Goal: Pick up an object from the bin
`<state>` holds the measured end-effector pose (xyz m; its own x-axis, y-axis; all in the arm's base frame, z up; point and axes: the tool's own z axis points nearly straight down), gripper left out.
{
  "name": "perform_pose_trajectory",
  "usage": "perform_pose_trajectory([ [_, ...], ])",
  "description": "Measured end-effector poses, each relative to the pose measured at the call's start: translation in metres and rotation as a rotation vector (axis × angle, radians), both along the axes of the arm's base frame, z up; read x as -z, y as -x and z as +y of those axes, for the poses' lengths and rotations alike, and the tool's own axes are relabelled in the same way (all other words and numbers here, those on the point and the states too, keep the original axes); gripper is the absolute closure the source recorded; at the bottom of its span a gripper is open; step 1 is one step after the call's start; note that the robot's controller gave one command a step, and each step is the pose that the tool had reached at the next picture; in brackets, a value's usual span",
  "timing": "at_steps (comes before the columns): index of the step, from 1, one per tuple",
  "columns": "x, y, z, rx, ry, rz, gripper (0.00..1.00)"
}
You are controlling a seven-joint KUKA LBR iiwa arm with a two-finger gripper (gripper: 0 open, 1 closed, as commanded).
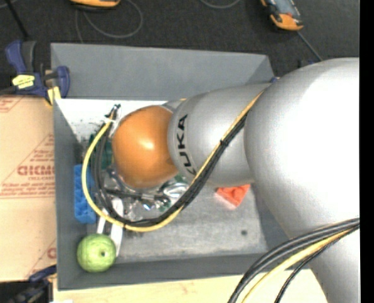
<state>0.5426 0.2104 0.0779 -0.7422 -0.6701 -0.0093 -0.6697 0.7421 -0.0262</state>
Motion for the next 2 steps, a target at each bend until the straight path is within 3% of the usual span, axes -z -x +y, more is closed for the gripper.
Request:
perform_pose_trajectory([
  [1,0.000,0.017,-0.005,-0.095,-0.009,-0.002,0.00],
  [2,-0.001,0.035,-0.018,-0.390,-0.018,-0.015,1.00],
])
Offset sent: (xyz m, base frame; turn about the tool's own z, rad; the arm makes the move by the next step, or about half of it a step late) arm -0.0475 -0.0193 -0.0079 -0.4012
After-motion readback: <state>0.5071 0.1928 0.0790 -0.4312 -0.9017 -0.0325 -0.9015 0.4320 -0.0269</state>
